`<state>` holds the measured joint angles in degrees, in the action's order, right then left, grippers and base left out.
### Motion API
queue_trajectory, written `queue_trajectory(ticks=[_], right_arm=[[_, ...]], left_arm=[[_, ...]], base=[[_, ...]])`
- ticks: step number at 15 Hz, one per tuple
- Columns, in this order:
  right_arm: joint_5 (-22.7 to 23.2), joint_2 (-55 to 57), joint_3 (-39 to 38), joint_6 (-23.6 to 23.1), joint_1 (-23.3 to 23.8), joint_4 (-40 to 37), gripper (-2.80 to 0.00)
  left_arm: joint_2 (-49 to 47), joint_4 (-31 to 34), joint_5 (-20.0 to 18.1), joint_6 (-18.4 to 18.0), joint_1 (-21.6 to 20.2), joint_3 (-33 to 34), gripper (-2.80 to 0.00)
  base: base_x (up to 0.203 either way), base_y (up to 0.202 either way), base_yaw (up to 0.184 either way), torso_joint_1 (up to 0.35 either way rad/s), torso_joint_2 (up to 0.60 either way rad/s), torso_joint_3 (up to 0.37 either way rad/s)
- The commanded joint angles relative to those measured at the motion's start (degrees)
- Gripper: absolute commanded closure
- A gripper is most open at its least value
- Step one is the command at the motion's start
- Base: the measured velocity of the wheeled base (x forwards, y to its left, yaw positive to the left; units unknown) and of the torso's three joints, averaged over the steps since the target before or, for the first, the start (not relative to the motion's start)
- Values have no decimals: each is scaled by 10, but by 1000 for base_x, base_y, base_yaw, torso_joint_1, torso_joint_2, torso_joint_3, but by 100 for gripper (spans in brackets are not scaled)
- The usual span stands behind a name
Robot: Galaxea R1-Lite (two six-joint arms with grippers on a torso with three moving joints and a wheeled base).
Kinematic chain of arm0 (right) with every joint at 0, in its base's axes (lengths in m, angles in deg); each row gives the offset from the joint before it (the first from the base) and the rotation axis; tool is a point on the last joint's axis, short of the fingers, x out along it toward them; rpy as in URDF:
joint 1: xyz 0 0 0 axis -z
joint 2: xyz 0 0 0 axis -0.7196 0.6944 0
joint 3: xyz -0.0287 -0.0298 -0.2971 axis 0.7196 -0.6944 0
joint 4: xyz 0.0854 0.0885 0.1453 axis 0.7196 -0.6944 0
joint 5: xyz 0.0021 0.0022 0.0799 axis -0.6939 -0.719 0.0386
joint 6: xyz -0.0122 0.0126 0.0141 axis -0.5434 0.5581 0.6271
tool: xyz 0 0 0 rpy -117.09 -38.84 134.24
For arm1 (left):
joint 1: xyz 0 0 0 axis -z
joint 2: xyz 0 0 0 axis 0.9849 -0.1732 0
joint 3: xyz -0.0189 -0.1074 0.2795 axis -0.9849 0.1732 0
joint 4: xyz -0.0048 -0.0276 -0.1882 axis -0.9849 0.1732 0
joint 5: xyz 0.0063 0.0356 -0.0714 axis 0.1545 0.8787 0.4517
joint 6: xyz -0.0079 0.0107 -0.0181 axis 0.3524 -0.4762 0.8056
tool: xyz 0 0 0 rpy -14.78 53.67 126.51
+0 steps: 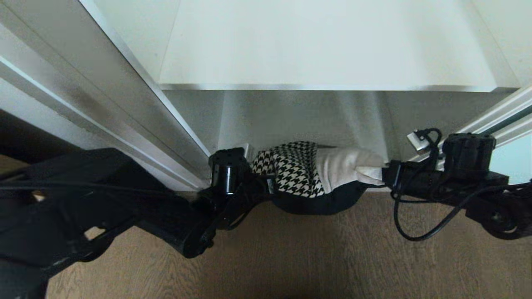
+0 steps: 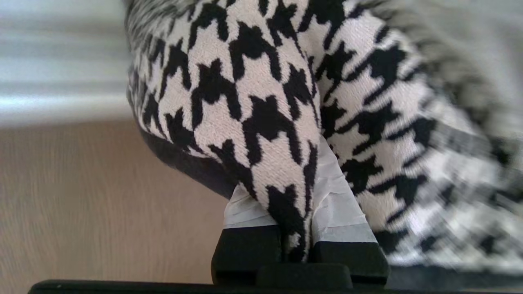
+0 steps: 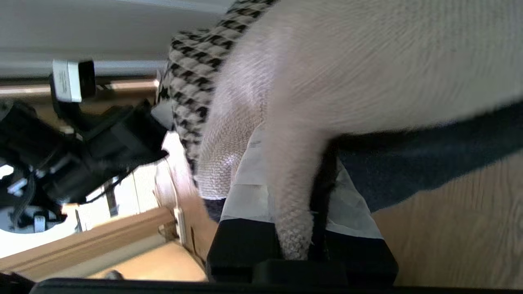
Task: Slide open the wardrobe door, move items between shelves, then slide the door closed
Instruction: Place the pillow on the lower shelf
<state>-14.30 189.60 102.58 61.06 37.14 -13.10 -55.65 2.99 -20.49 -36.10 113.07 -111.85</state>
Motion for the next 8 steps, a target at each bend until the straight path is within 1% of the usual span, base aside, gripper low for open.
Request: queue_trajectory(ticks=[1, 3, 6, 7, 8], right_arm=[[0, 74, -8, -1, 2, 23, 0], [-1, 84, -10, -4, 3, 22, 0], [-2, 124, -2, -9, 2, 23, 0], [-7, 134, 6, -9, 2, 24, 0], [-24, 141, 19, -9, 2, 25, 0]], left_arm=[[-61, -5, 1, 2, -16, -2, 0], [-72, 26, -4, 8, -21, -3, 0], [-110, 35, -4, 17, -25, -15, 0], [-116, 36, -3, 27, -27, -18, 0], [-123, 37, -3, 33, -30, -23, 0]], base=[[0, 0, 0, 0, 0, 0], [0, 0, 0, 0, 0, 0], [0, 0, 0, 0, 0, 0], [0, 0, 0, 0, 0, 0], [0, 0, 0, 0, 0, 0]])
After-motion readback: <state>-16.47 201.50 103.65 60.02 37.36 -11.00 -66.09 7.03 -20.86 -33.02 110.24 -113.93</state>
